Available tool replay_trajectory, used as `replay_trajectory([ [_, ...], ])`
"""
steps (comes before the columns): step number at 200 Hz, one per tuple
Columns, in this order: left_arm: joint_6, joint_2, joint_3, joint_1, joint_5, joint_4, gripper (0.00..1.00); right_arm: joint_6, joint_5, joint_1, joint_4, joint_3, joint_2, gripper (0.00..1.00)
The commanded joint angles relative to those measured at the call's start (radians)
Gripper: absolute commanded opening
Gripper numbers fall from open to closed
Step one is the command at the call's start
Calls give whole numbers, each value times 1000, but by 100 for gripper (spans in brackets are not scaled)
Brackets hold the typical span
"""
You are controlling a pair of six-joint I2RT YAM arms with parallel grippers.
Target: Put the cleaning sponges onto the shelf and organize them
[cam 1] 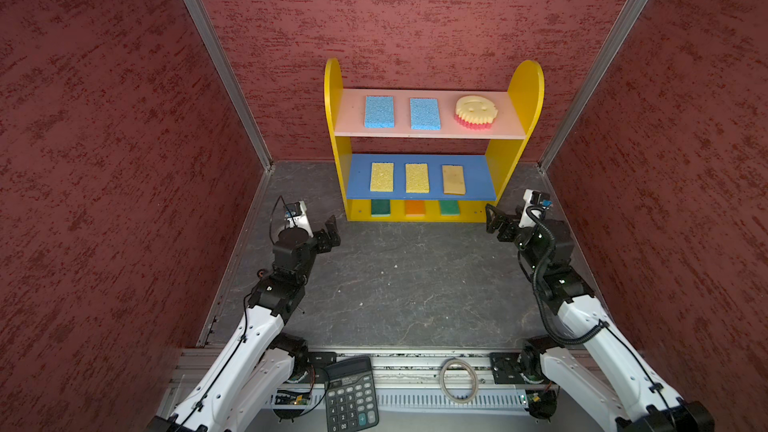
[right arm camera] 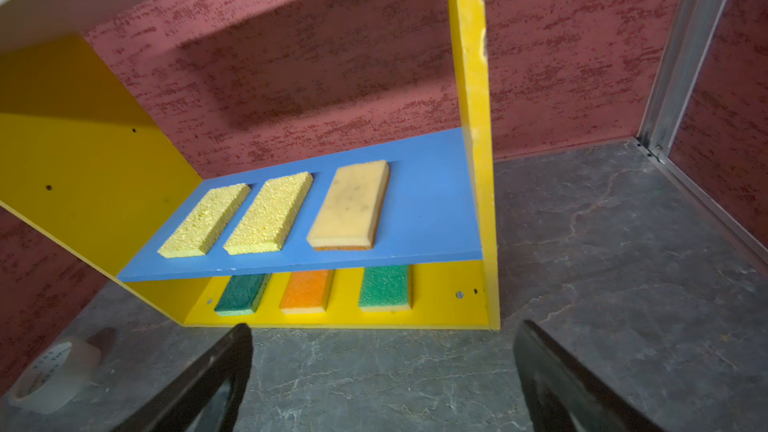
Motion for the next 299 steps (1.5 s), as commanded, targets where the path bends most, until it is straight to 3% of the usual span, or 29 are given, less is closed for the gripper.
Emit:
replay_trajectory([
  [1, 175, -22, -33, 6, 56, 145, 99, -21, 92, -4, 85, -33, -6, 99],
  [28, 240, 15, -65, 6, 55, 161, 100, 1, 140, -4, 86, -95, 9, 99],
  [88, 223, 129, -191, 48, 53, 333, 99, -44, 197, -3, 195, -249, 3, 99],
  [117, 249, 204, -193, 60, 45, 358, 99, -96, 241, -4, 190, -230, 42, 99],
  [149, 271, 285, -240, 84, 48, 500, 99, -137, 336, -4, 185, -192, 116, 99],
  [214, 292, 444, -216, 197, 196, 638, 99, -185, 450, -5, 501, -276, 344, 99],
  [262, 287, 522, -218, 270, 243, 787, 99, -266, 511, -19, 700, -232, 502, 99],
  [299, 217, 624, -230, 284, 253, 977, 99, -287, 445, -61, 820, -176, 617, 99],
])
